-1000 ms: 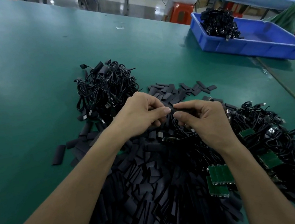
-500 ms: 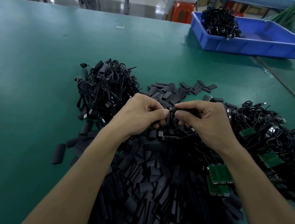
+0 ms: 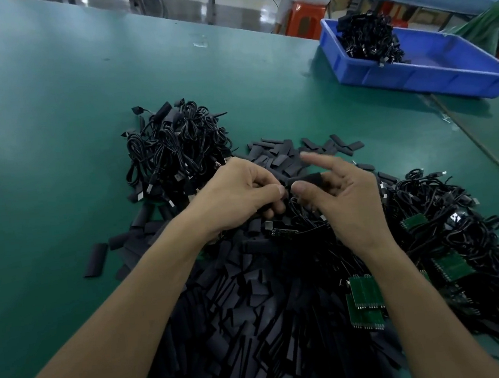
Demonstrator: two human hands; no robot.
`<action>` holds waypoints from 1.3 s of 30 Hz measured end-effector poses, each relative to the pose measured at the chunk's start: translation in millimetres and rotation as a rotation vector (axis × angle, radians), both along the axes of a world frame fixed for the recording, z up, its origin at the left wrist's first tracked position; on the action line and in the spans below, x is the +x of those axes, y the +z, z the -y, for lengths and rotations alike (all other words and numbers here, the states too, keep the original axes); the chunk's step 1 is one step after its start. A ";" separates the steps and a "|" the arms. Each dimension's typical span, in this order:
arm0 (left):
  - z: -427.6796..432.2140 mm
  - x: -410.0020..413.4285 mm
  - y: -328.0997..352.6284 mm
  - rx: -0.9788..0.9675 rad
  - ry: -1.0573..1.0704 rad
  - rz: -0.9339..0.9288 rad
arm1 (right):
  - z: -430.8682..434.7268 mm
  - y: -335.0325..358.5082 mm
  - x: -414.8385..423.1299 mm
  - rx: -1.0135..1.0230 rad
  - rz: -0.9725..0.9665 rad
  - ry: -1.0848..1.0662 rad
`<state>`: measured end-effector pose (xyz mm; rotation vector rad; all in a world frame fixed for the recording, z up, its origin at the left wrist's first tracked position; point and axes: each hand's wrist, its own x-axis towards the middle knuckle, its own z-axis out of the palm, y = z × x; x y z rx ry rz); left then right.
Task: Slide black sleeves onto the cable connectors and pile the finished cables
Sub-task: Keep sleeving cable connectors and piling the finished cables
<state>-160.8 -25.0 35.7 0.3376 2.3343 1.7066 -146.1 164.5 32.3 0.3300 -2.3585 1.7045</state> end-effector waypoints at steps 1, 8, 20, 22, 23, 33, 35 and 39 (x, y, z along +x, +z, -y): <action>-0.7 0.0 -0.5 0.021 0.013 0.008 | 1.7 -1.4 0.5 -0.051 -0.002 -0.062; -9.1 0.7 -3.7 0.051 0.094 -0.048 | 21.2 -10.3 2.8 -0.249 -0.055 -0.248; -15.5 4.7 -4.7 0.129 0.182 -0.128 | 34.3 -14.5 4.2 -0.253 -0.077 -0.247; -16.5 4.6 -5.0 0.139 0.184 -0.124 | 33.2 -11.9 1.0 -0.238 -0.080 -0.261; -16.9 4.5 -4.9 0.137 0.183 -0.124 | 32.4 -10.4 -0.6 -0.238 -0.076 -0.272; 5.2 -1.4 5.7 -0.088 0.079 -0.125 | 14.7 8.0 -7.8 -0.309 0.010 -0.285; 13.3 -6.0 8.3 -0.056 0.213 -0.194 | 5.0 9.5 -7.7 -0.058 0.074 -0.214; 36.0 -28.6 14.6 0.059 0.576 -0.283 | -7.4 16.0 -2.4 0.557 0.205 0.151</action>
